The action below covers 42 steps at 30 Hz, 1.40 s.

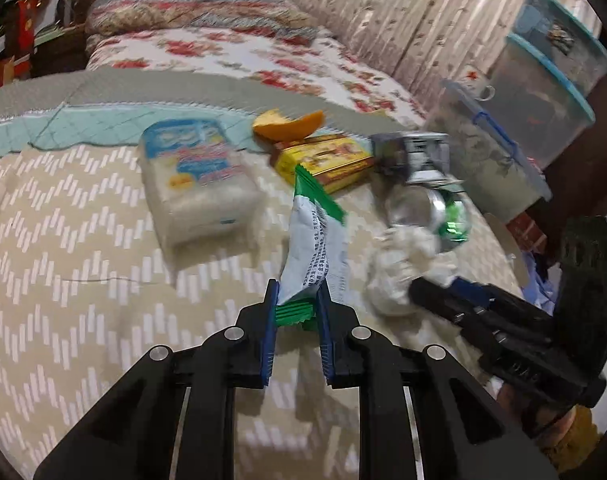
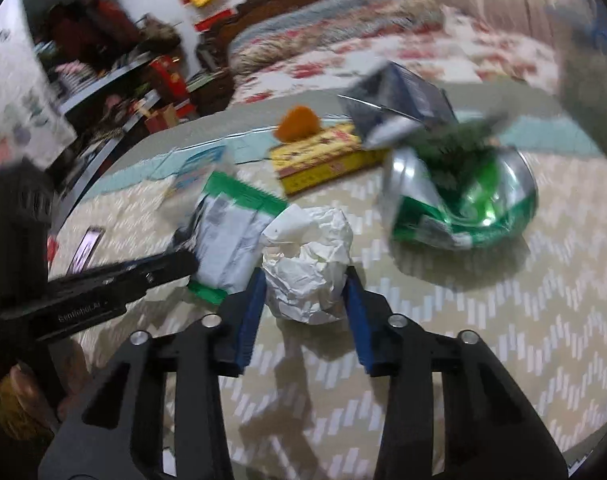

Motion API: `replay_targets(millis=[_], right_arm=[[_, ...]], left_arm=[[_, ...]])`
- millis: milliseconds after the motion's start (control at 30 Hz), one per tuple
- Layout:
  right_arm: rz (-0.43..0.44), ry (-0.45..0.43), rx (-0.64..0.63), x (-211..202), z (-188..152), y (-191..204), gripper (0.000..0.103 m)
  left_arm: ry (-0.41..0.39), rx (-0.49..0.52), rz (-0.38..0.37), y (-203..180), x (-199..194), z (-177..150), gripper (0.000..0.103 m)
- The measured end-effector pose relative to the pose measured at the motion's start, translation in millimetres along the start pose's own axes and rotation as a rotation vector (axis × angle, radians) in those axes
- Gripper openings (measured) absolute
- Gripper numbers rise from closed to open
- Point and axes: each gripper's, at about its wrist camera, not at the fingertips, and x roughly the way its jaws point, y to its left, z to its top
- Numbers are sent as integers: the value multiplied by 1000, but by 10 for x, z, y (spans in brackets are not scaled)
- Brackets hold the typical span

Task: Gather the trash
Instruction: 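Carry tissue and packet to the beige bin and release both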

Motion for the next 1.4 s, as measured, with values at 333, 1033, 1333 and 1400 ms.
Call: replay_targets(millis=[333,1033,1333,1400], right_arm=[[-6,-107,50,-523,-261,-131,38],[-283,-372,556,-1794,-691,-2572,38],[-360,-329,653,-1878,-621,-3516,38],[-359,-300,645,-1832,-621,-3596,42]], left_arm=[[-36,19,-124,-287,-272,0,17],[200,415,-380,-3001,1274,591,17],[302,476,-377,-3978,2302,782,17],[323,475,-360,-4026,2473,773,17]])
